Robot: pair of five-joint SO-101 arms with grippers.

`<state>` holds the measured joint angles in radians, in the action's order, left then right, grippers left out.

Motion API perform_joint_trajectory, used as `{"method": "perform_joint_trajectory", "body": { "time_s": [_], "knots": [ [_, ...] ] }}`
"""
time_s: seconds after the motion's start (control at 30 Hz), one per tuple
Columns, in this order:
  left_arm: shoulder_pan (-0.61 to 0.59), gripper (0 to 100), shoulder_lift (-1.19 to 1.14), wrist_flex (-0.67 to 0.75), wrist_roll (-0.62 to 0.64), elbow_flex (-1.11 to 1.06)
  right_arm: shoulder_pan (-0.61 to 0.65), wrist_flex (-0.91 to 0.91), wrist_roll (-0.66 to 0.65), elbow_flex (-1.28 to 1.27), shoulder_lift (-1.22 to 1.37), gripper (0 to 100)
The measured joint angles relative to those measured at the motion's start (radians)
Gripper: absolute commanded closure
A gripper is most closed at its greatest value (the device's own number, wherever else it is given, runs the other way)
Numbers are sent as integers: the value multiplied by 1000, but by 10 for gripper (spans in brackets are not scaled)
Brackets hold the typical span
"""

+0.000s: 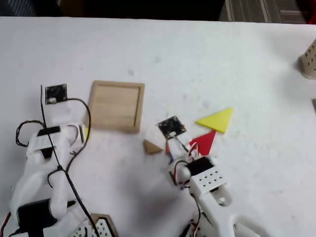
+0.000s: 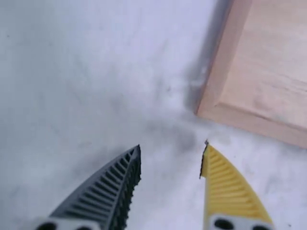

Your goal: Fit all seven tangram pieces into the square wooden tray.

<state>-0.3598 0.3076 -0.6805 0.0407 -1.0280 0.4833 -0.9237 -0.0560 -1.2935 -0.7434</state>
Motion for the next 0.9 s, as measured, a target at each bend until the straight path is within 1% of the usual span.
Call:
{"method": "perform_joint_trajectory", "body": {
  "time_s": [0.1, 0.23, 0.57, 0.8, 0.9],
  "knots": [
    [3, 770, 0, 15, 0, 0, -23, -34, 0, 0, 0, 776],
    [3, 770, 0, 26, -31, 0, -29, -64, 0, 0, 0, 776],
    [15, 770, 0, 31, -38, 0, -32, -60, 0, 0, 12, 776],
    [18, 770, 0, 31, -38, 0, -31, -55, 2, 114, 250, 779],
    [20, 770, 0, 31, -38, 0, -34, -57, 2, 144, 301, 779]
  ]
}}
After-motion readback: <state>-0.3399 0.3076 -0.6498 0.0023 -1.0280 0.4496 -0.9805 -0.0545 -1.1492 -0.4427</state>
